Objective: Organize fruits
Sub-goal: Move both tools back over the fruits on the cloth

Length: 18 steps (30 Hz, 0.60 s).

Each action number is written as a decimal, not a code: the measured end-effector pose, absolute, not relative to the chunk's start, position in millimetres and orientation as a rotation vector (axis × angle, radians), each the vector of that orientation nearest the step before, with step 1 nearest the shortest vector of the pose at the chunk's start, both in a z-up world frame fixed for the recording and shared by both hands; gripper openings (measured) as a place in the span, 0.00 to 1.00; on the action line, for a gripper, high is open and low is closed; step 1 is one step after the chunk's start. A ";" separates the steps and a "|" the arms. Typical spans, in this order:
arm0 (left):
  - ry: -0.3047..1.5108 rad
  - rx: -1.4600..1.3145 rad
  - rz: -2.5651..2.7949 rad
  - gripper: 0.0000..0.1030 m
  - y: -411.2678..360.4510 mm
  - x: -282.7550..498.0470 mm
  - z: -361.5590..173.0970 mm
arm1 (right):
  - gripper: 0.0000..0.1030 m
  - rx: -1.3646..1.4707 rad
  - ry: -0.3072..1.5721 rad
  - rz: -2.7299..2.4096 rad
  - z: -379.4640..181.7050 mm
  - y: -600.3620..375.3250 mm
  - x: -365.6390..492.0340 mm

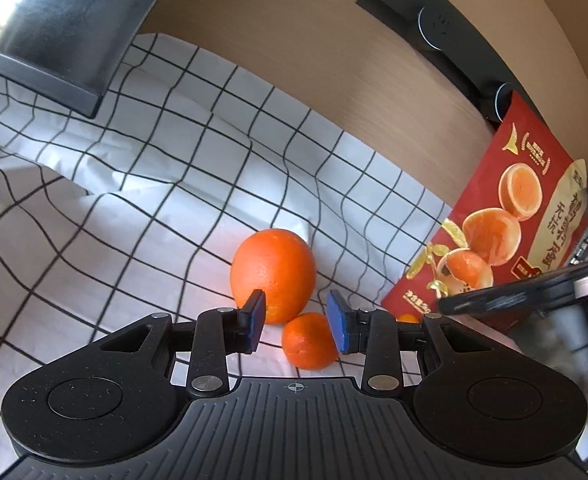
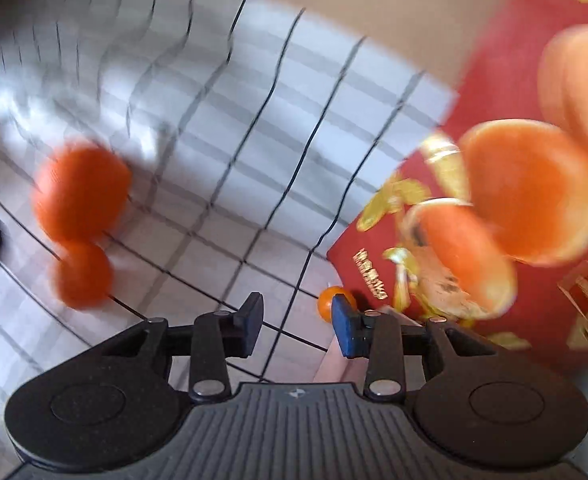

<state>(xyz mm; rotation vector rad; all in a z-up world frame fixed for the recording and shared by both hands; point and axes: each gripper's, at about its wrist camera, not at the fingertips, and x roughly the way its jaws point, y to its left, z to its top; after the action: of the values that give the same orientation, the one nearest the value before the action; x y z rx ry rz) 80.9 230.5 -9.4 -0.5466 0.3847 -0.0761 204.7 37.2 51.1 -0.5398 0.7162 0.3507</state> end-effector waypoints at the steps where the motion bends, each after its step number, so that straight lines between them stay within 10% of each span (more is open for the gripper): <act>1: 0.384 -0.539 -0.072 0.36 230.4 80.4 -9.1 | 0.37 -0.488 0.706 0.362 63.3 28.0 198.0; 18: 0.414 -0.467 -0.171 0.36 198.8 78.3 -5.3 | 0.37 -0.383 0.492 0.288 161.4 -0.8 122.3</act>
<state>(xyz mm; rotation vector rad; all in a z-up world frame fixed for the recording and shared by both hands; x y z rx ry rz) 78.3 198.8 -5.3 -0.4674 0.4142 -0.1706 122.3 -0.8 161.4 -0.3834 0.4925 0.2885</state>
